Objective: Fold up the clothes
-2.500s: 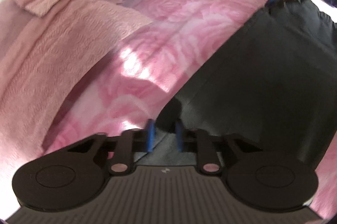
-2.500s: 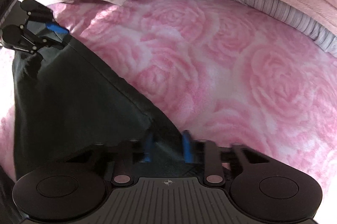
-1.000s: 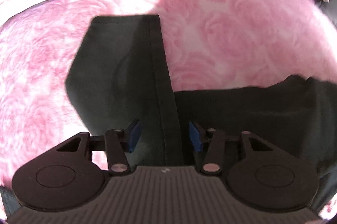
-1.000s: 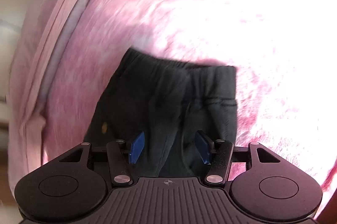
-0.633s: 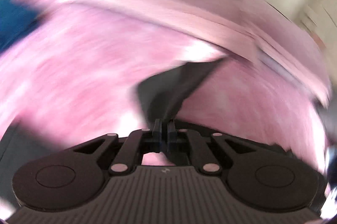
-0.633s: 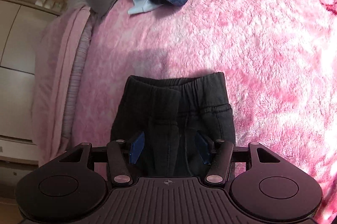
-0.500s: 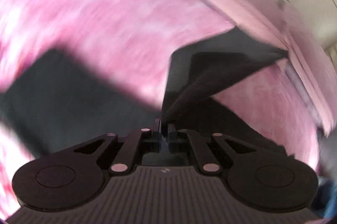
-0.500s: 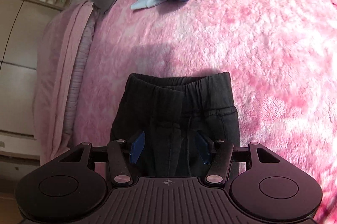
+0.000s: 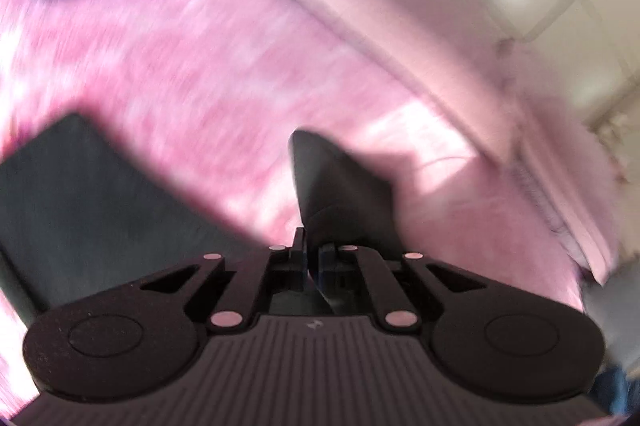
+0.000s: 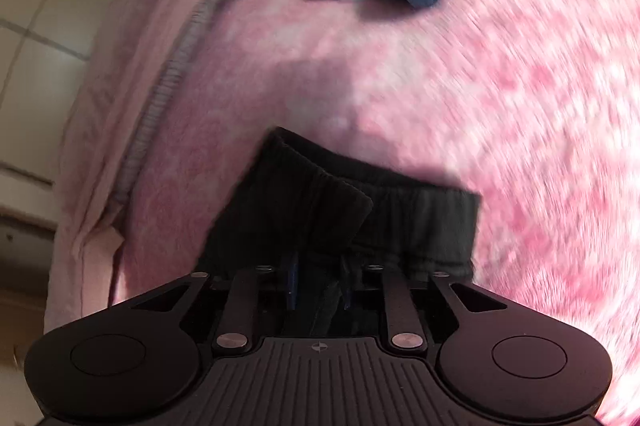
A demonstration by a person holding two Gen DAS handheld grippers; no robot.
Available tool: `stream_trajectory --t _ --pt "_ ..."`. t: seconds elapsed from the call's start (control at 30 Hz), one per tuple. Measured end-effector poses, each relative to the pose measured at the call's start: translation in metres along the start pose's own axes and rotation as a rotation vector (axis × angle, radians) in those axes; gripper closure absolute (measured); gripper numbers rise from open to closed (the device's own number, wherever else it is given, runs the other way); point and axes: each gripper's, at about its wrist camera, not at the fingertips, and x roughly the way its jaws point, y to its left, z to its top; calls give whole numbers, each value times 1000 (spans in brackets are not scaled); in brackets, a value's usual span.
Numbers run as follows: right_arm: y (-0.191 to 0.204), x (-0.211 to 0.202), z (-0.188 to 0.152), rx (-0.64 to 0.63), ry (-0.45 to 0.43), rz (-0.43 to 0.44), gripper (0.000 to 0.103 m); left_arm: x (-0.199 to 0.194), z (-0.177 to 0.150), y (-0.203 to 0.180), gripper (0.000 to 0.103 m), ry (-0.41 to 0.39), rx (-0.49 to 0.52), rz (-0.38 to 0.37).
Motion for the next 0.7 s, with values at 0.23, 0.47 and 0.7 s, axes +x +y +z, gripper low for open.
stream_trajectory --t 0.23,0.47,0.7 --pt "-35 -16 -9 32 69 -60 86 -22 -29 9 100 28 24 55" --pt "-33 -38 -9 -2 47 -11 86 -37 -59 21 99 60 16 106" --pt "-51 -26 -10 7 81 -58 86 -38 -71 25 99 51 10 123"
